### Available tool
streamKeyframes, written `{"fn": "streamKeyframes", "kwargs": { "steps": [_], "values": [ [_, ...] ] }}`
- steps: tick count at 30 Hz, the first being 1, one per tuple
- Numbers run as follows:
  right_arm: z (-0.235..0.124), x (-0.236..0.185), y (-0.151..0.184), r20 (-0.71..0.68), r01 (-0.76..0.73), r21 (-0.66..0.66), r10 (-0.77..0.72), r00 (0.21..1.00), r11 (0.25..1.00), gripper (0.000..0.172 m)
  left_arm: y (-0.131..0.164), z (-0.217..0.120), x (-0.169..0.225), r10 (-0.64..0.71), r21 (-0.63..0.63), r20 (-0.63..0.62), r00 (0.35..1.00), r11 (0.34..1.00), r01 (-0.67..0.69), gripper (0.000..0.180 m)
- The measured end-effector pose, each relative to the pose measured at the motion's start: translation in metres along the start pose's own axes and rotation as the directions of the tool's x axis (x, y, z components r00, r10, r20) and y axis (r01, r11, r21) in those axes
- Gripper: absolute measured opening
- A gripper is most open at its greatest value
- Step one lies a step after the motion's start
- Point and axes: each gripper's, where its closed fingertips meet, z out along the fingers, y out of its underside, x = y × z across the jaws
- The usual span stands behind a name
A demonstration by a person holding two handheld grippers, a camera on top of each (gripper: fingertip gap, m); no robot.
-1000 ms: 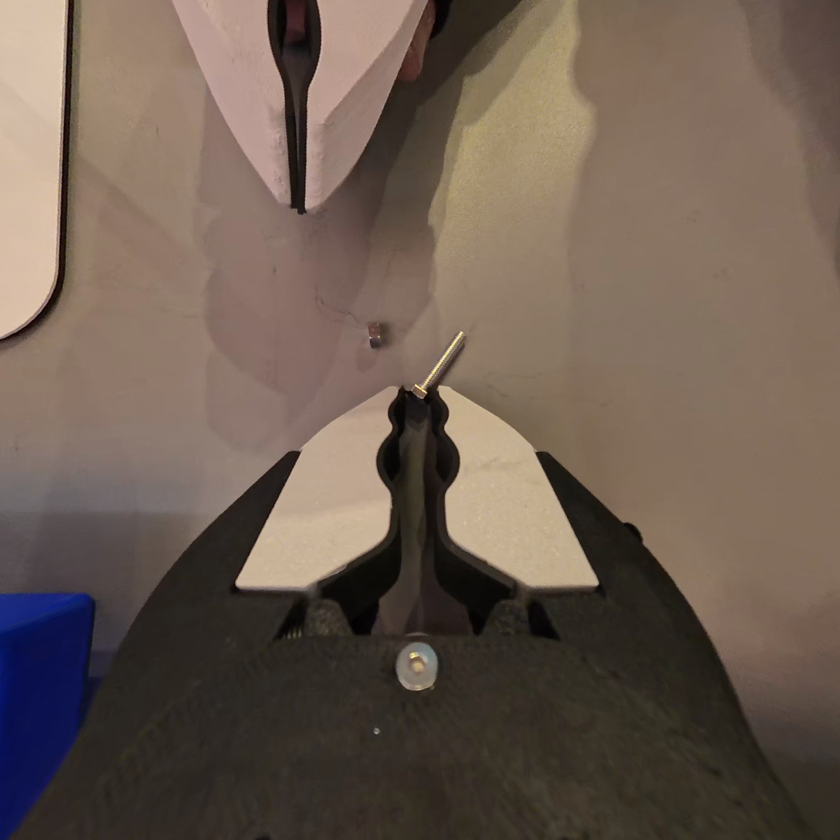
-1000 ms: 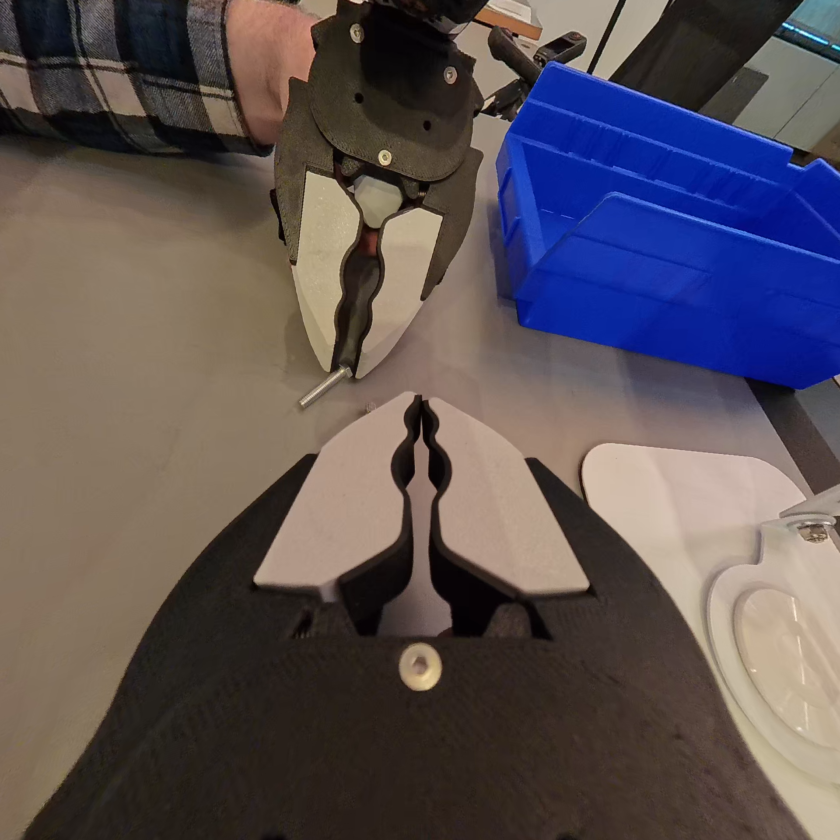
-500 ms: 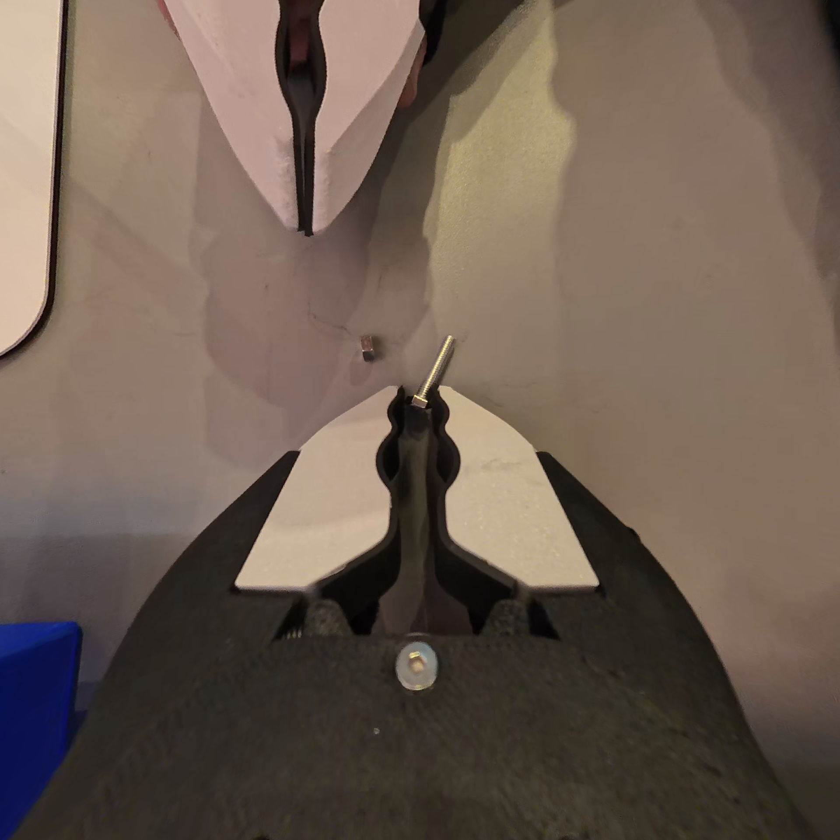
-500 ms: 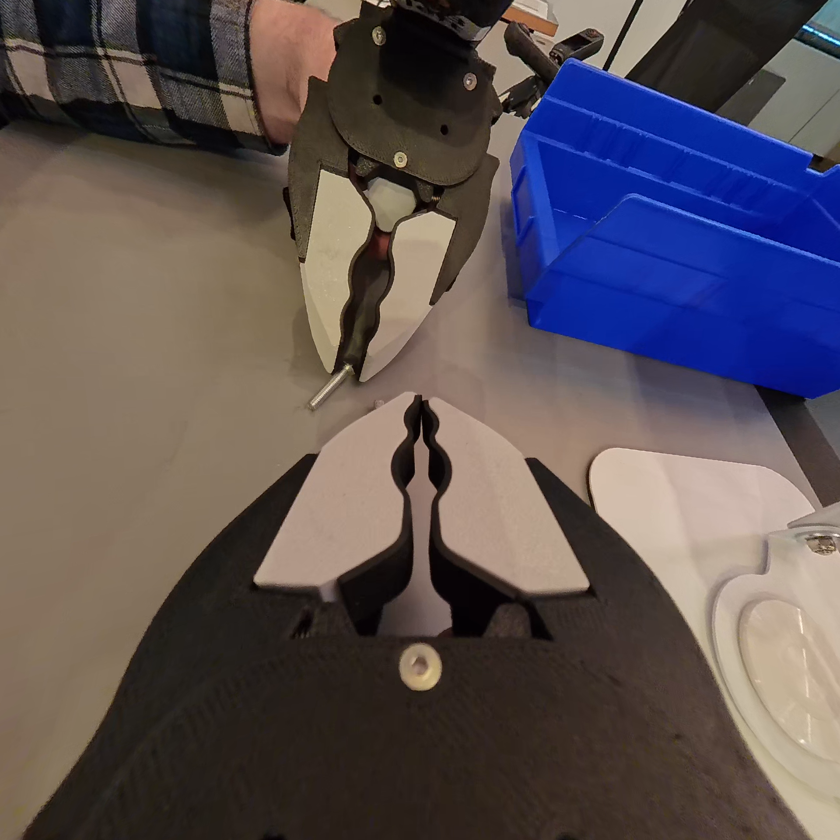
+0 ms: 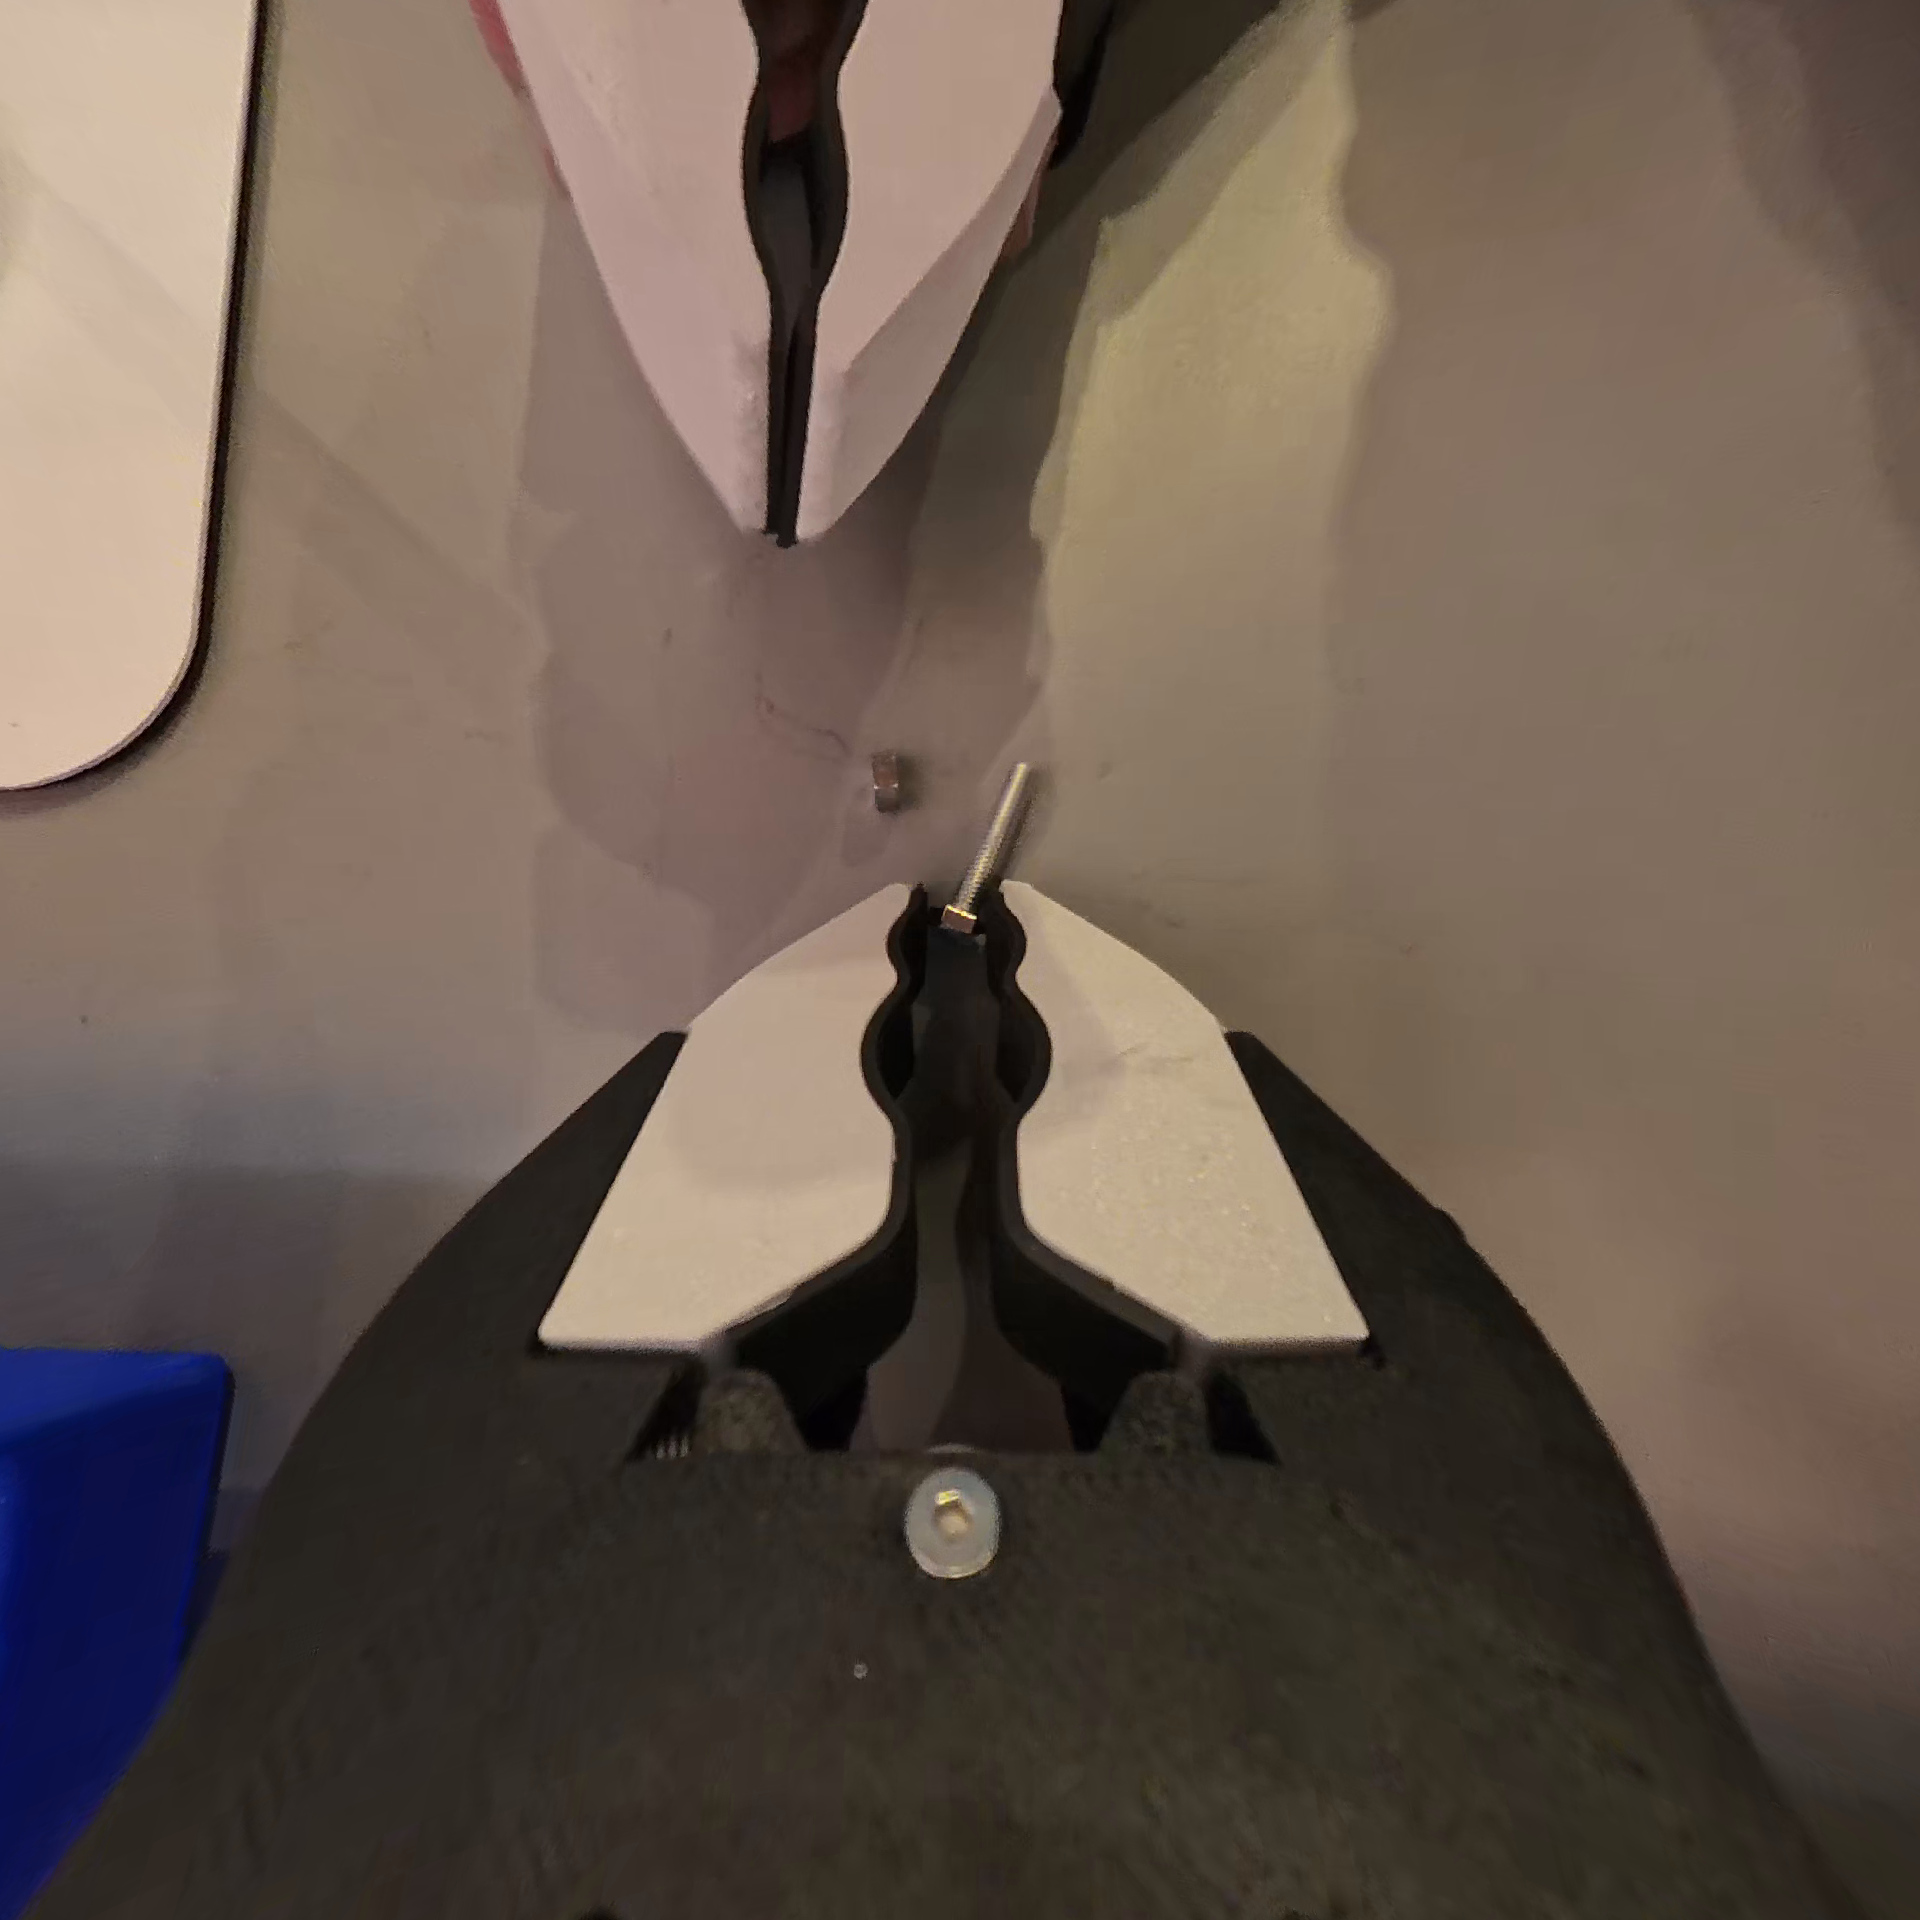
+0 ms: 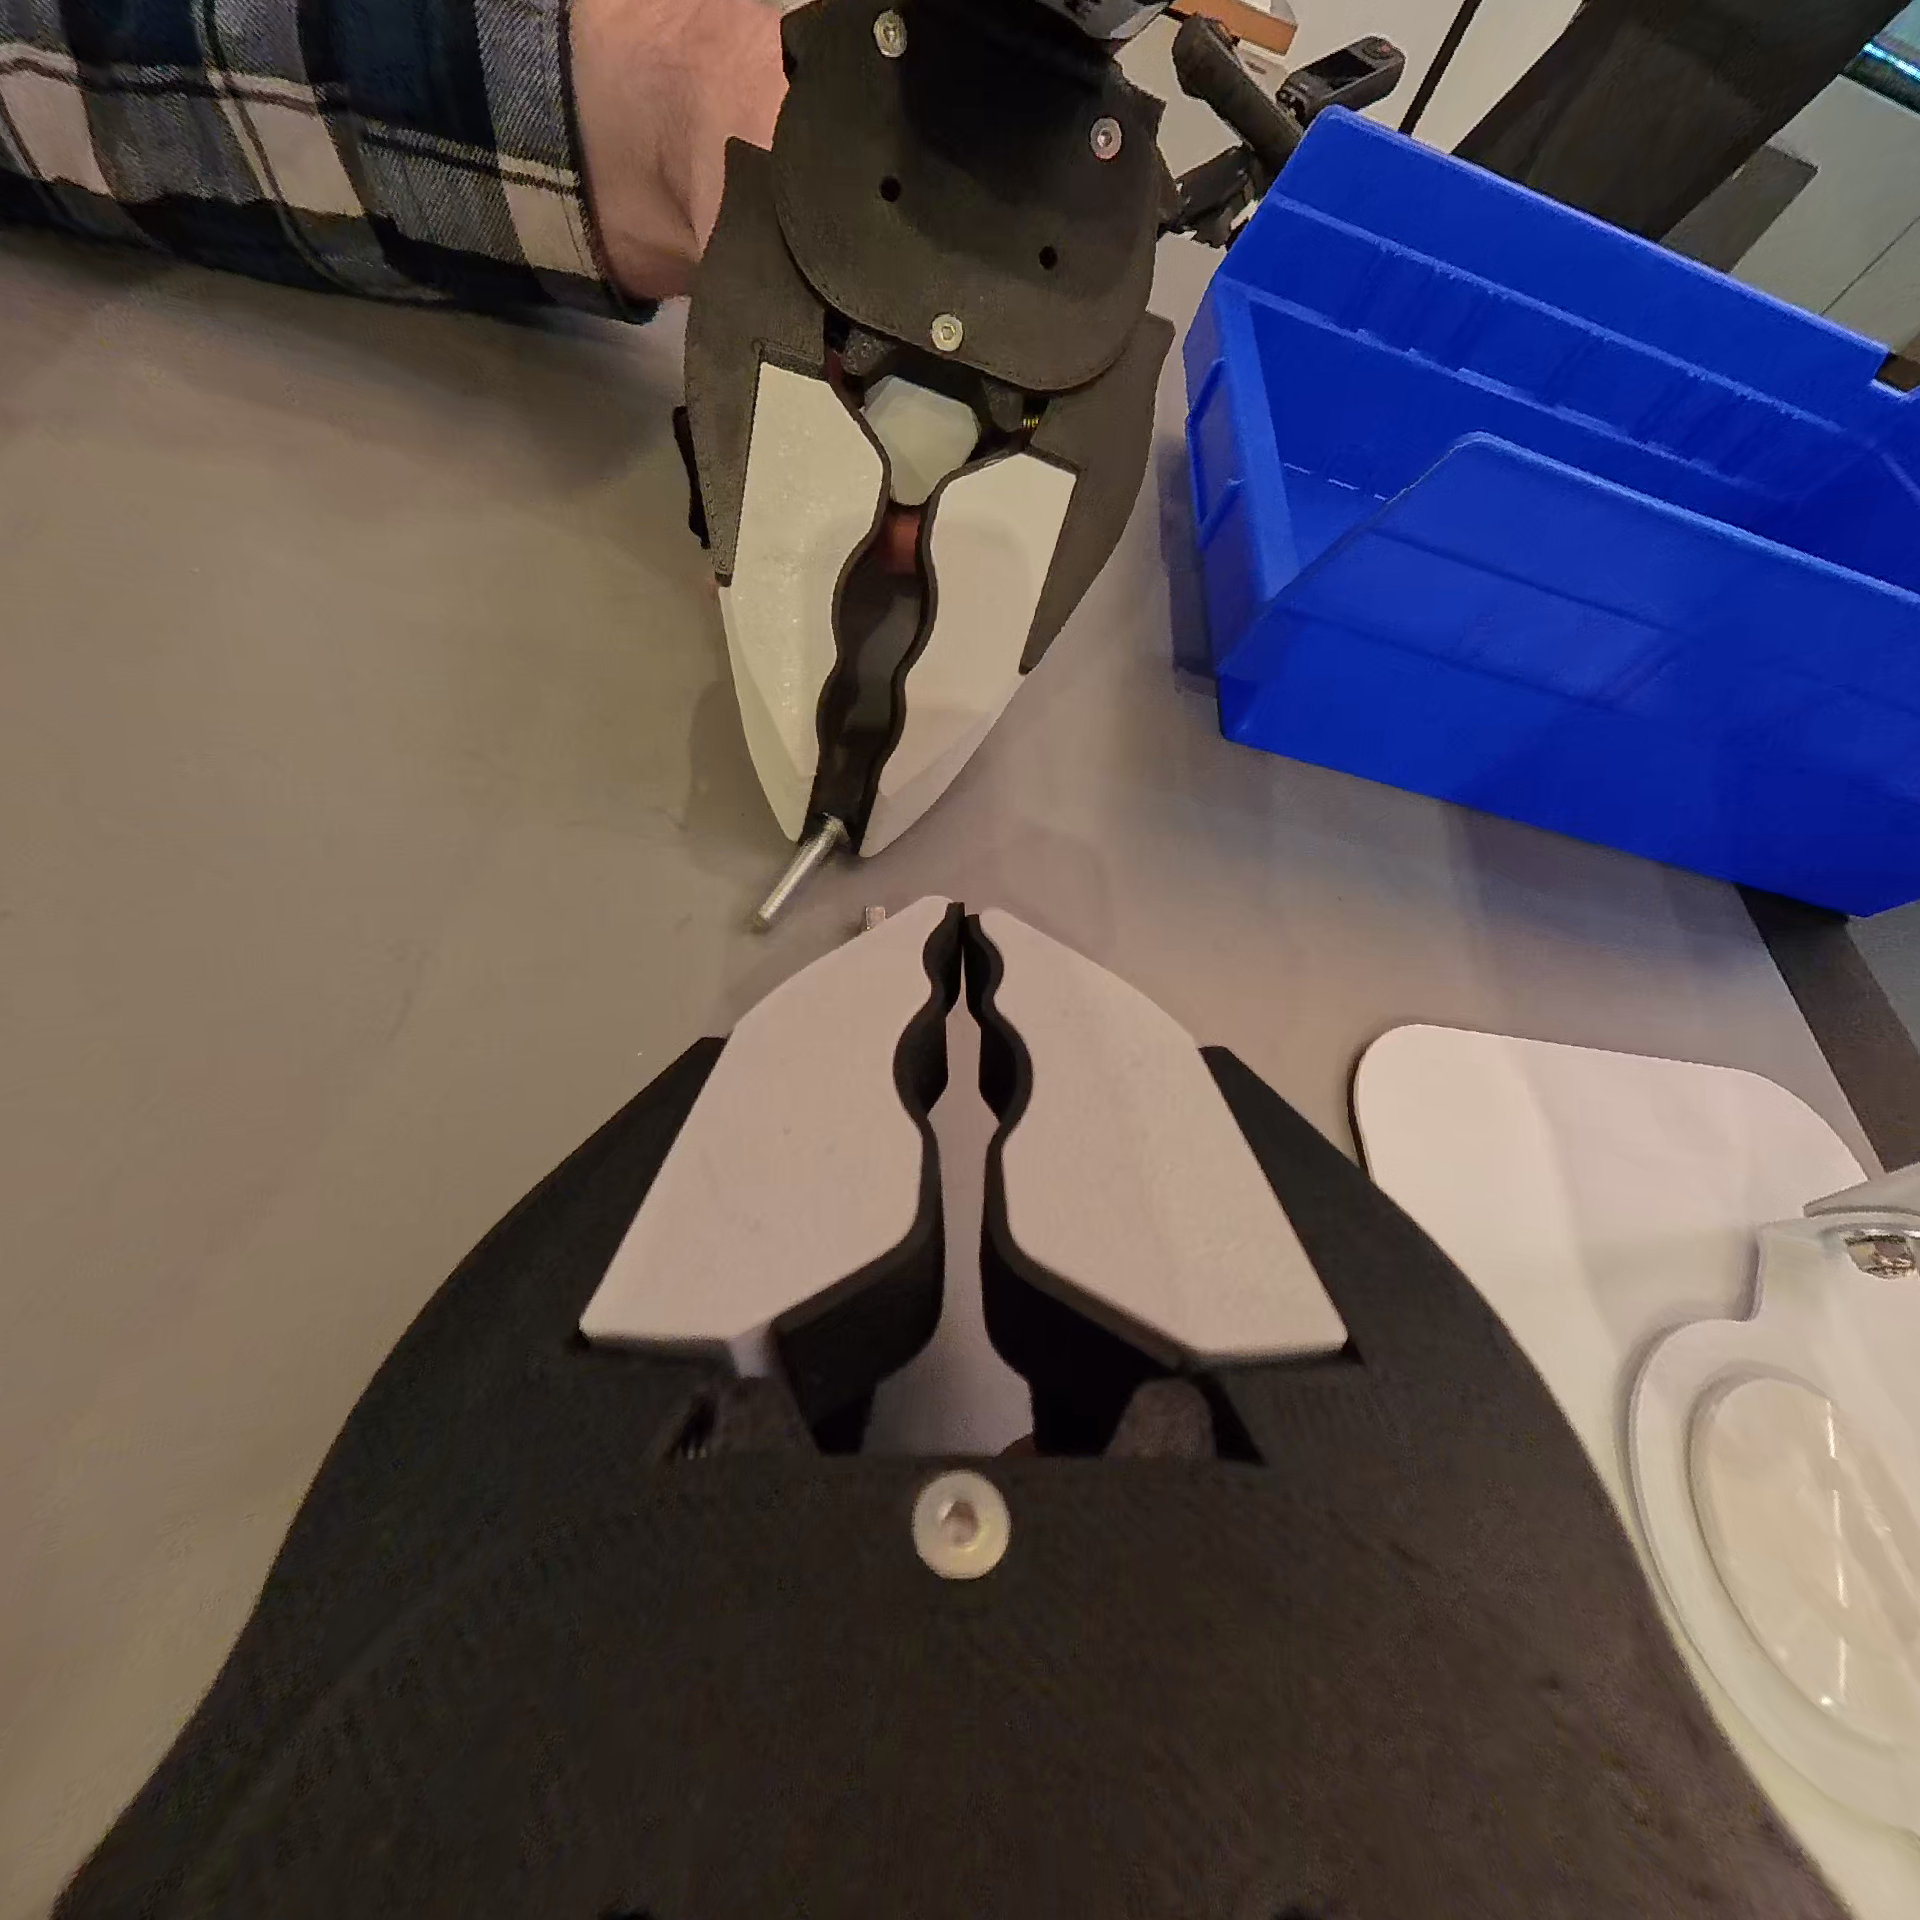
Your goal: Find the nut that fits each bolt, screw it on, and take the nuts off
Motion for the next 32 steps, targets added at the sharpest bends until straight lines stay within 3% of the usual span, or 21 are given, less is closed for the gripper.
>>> {"fn": "streamKeyframes", "kwargs": {
  "steps": [12,23,32],
  "values": [
    [-0.002,0.0,-0.007,0.001,0.017,0.048,-0.017,1.0,0.999,0.005,-0.015,-0.014,-0.011,-0.086,0.113,0.126,0.988,0.991,0.072,0.01],
    [0.001,-0.012,-0.011,0.042,0.071,0.066,-0.074,0.996,0.995,0.005,-0.031,-0.013,-0.013,-0.124,0.113,0.212,0.969,0.988,0.101,0.01],
    [0.009,-0.012,-0.002,0.018,0.114,-0.018,-0.114,0.993,0.993,0.007,-0.036,-0.015,-0.015,-0.128,0.107,0.256,0.958,0.989,0.104,0.01]
  ]
}}
